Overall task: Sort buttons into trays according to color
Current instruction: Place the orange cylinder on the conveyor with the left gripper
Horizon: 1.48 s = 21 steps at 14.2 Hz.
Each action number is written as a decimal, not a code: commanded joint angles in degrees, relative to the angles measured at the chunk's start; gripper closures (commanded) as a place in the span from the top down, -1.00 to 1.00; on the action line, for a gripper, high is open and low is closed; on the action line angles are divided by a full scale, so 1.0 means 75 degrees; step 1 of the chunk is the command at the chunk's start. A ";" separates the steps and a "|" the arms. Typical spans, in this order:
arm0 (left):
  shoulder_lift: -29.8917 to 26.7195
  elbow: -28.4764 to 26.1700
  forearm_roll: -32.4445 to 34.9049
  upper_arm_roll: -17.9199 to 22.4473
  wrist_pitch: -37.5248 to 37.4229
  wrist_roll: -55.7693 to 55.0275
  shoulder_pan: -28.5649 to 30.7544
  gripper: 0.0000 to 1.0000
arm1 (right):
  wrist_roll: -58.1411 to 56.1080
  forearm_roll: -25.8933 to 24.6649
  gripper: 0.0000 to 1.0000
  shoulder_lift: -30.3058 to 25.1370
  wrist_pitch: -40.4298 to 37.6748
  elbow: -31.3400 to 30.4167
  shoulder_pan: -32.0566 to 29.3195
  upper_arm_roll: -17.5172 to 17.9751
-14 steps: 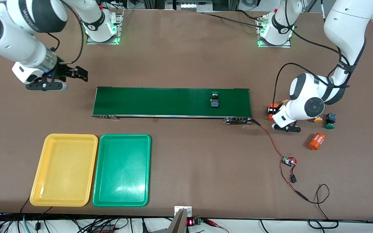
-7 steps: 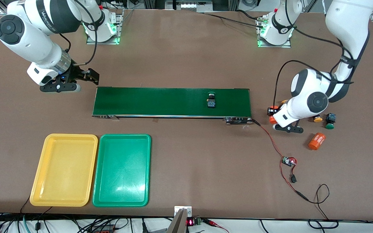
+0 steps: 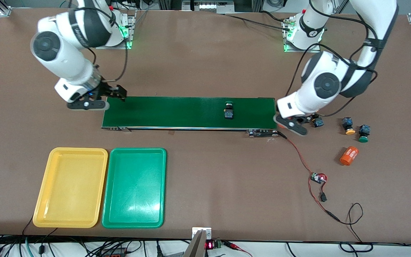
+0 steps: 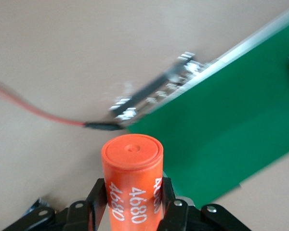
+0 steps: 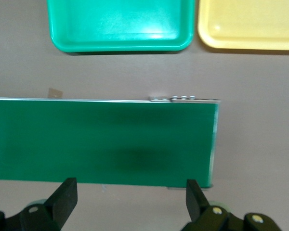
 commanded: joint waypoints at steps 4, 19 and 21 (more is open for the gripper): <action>0.0048 -0.0073 0.0148 -0.0226 -0.0007 0.3372 -0.0069 -1.00 | 0.0226 0.0016 1.00 0.0266 0.0470 -0.0038 0.0198 -0.0029; 0.0552 -0.0073 0.1637 -0.0214 0.0369 0.4394 -0.1018 1.00 | 0.0543 0.0016 1.00 0.0454 0.0998 -0.0073 0.0526 -0.0029; 0.0447 -0.0050 0.1590 -0.0226 0.0380 0.4419 -0.1007 1.00 | 0.0543 0.0016 1.00 0.0454 0.0998 -0.0073 0.0526 -0.0029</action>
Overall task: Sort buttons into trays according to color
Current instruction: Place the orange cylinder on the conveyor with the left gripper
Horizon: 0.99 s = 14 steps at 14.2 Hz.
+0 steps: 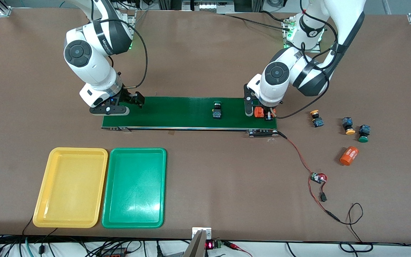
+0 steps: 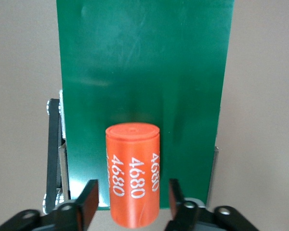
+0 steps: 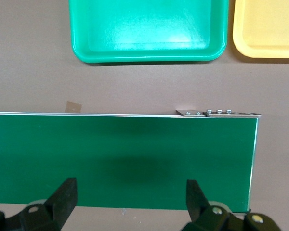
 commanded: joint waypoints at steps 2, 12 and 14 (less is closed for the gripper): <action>-0.0324 0.0038 -0.0104 0.0006 0.0084 0.0144 0.0112 1.00 | 0.0123 0.0016 1.00 -0.0017 0.0132 -0.0073 0.0062 -0.0029; -0.0607 0.0074 -0.0527 0.2136 -0.0115 -0.0636 0.0968 1.00 | 0.0123 0.0016 1.00 0.0088 0.0249 -0.0073 0.0085 -0.0029; -0.0548 0.0062 -0.0515 0.2570 -0.0383 -0.2016 0.0991 1.00 | 0.0111 0.0016 1.00 0.0089 0.0226 -0.0084 0.0085 -0.0029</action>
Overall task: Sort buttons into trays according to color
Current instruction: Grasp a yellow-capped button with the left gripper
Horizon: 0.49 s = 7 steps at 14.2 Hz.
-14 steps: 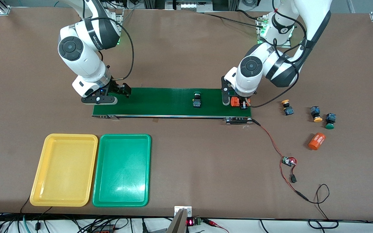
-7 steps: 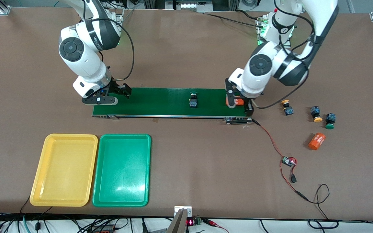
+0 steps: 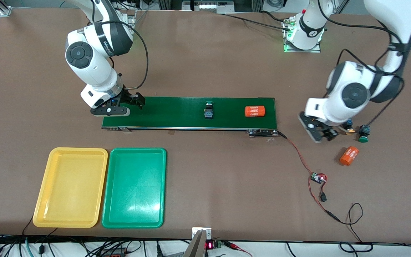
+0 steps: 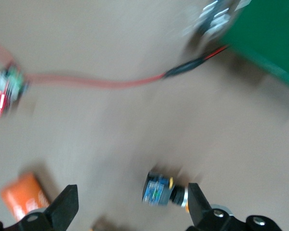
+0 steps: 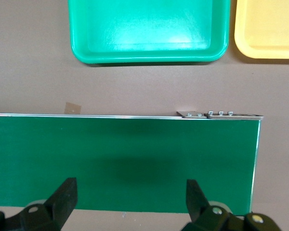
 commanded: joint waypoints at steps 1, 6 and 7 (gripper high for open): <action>-0.0045 -0.0080 -0.0107 0.0556 -0.0490 -0.2088 -0.0089 1.00 | 0.0133 0.0016 1.00 -0.0003 0.0133 -0.0096 0.0078 -0.0027; 0.0084 -0.0162 -0.0212 0.0793 -0.0808 -0.6087 0.0004 1.00 | 0.0766 0.0016 1.00 0.0243 0.0390 -0.0073 0.0523 -0.0027; 0.0212 -0.0162 -0.0398 0.0793 -0.0808 -0.6558 0.0004 1.00 | 0.0778 0.0016 1.00 0.0290 0.0402 -0.0049 0.0547 -0.0027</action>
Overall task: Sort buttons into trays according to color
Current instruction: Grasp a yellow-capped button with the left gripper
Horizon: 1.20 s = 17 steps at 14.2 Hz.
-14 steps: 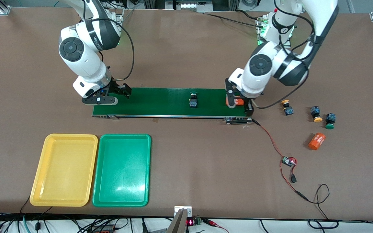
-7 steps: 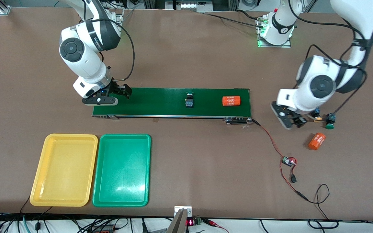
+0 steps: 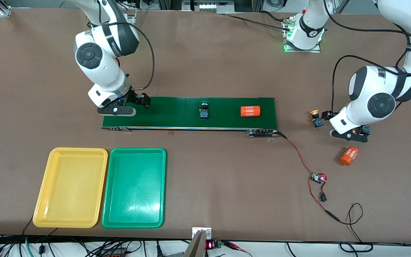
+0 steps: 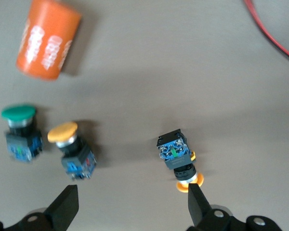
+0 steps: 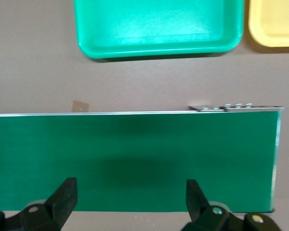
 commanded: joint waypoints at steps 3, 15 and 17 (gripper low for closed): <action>0.0522 0.0020 -0.0933 0.0014 0.0218 -0.1209 -0.0025 1.00 | 0.0676 0.0039 1.00 0.0216 0.0348 -0.0047 0.0382 -0.0033; 0.1437 0.0021 -0.0946 0.0014 0.0771 -0.1092 0.0034 0.97 | 0.1114 0.0027 1.00 0.0931 0.1099 0.0046 0.1086 -0.0033; 0.1414 -0.0026 -0.0946 0.0014 0.0701 -0.0650 0.0034 0.39 | 0.1394 0.0027 1.00 0.1001 0.1087 0.0152 0.1144 -0.0033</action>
